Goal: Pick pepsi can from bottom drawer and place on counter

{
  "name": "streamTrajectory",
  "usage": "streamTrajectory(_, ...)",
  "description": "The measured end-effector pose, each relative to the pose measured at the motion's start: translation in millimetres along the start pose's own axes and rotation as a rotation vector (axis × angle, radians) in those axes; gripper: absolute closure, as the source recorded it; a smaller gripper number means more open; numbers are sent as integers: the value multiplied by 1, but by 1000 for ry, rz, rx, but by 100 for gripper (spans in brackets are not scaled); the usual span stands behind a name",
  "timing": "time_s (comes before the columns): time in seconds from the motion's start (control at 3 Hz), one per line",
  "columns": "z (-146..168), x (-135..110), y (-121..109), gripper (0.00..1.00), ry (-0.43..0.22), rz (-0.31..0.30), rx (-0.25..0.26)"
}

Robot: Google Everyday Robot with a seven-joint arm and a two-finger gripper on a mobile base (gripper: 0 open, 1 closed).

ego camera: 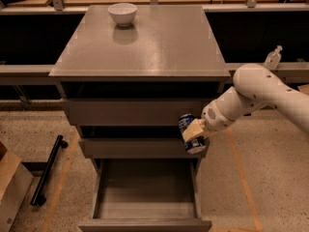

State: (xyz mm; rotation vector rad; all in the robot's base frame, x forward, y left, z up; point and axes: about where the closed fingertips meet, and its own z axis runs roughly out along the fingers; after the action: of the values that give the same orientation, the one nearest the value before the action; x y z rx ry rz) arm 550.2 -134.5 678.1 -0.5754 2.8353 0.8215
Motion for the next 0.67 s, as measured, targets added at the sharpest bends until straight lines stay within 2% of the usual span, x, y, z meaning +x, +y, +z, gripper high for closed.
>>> streamTrajectory(0.33,-13,-3,14,100,4,-11,14)
streamTrajectory(0.67,-53,-16,39,100,-43,-46,77)
